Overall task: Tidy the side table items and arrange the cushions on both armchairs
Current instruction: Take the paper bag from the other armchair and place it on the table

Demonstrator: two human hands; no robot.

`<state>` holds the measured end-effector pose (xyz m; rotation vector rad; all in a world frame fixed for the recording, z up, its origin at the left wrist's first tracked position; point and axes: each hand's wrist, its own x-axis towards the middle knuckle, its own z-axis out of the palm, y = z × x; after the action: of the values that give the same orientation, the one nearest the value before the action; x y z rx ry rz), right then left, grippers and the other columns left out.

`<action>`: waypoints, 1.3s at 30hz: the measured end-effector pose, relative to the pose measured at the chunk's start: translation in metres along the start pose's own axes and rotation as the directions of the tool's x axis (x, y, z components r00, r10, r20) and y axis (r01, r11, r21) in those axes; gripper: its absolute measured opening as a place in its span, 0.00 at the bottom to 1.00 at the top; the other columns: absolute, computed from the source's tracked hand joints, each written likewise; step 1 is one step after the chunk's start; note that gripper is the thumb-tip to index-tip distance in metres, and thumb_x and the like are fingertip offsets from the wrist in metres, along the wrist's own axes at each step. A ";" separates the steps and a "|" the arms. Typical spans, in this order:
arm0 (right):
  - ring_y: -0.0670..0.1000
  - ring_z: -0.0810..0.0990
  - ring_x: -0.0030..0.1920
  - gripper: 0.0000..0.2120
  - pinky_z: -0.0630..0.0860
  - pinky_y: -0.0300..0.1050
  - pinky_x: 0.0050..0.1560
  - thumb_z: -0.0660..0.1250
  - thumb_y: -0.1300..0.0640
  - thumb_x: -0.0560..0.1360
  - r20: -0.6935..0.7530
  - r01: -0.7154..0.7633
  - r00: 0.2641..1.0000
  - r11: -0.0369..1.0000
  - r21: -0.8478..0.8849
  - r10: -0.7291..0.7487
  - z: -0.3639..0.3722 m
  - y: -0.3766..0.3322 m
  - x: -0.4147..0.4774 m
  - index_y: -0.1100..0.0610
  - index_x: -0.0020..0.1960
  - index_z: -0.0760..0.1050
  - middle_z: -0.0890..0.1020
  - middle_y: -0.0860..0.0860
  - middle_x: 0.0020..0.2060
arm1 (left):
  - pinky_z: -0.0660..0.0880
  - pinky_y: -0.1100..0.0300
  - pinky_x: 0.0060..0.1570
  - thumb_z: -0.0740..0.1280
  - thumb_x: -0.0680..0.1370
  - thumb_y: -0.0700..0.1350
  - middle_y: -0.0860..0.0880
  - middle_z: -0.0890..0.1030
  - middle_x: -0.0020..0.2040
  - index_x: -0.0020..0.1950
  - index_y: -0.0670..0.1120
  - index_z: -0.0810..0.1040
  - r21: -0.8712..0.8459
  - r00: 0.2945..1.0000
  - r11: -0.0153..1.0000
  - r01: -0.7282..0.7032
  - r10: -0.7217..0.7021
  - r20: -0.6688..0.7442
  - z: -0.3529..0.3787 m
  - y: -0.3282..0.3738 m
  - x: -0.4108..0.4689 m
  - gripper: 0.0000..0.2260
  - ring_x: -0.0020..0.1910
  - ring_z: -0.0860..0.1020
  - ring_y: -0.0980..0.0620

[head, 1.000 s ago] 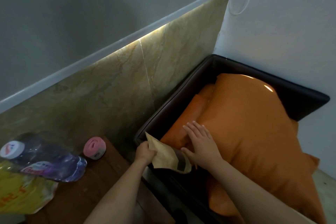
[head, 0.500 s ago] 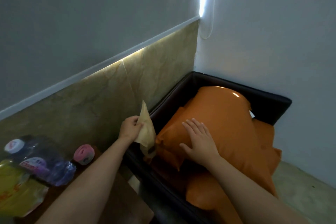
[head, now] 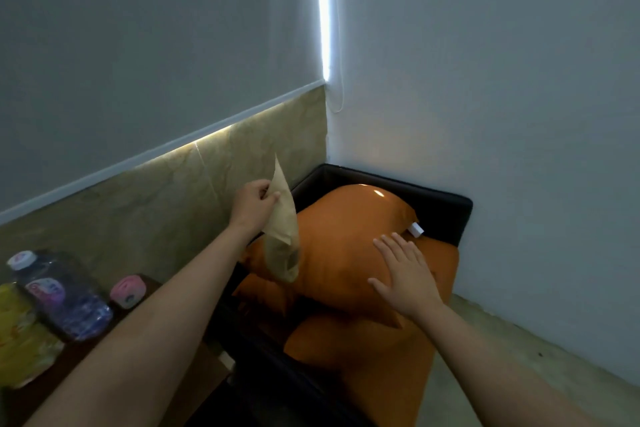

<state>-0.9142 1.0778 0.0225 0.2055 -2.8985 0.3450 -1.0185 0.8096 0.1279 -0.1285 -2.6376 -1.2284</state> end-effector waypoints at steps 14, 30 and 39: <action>0.56 0.66 0.71 0.36 0.56 0.52 0.71 0.54 0.37 0.69 -0.054 -0.435 0.901 0.896 -0.094 0.431 -0.073 0.201 -0.119 0.57 0.71 0.67 0.71 0.55 0.69 | 0.73 0.54 0.41 0.62 0.79 0.41 0.47 0.79 0.41 0.45 0.44 0.78 -0.038 0.877 0.970 -0.240 0.233 0.419 0.230 0.144 -0.036 0.06 0.42 0.76 0.48; 0.50 0.49 0.77 0.39 0.39 0.43 0.72 0.47 0.37 0.69 0.039 -0.443 0.893 0.891 -0.097 0.448 -0.049 0.380 -0.060 0.52 0.77 0.53 0.56 0.49 0.76 | 0.76 0.53 0.45 0.64 0.79 0.42 0.47 0.81 0.42 0.46 0.42 0.78 0.031 0.788 0.983 -0.181 0.126 0.603 0.464 0.167 0.007 0.06 0.42 0.78 0.49; 0.50 0.48 0.77 0.34 0.43 0.46 0.74 0.61 0.43 0.77 0.098 -0.408 0.905 0.911 -0.067 0.413 -0.063 0.525 -0.026 0.53 0.77 0.52 0.55 0.50 0.76 | 0.64 0.57 0.34 0.64 0.78 0.40 0.48 0.74 0.35 0.37 0.45 0.71 0.138 0.818 0.988 -0.063 -0.028 0.574 0.560 0.207 0.040 0.10 0.39 0.73 0.48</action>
<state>-0.9618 1.6019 -0.0373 -0.4166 -3.0388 0.3435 -1.1152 1.3705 -0.0569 -0.5865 -3.2186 -1.1050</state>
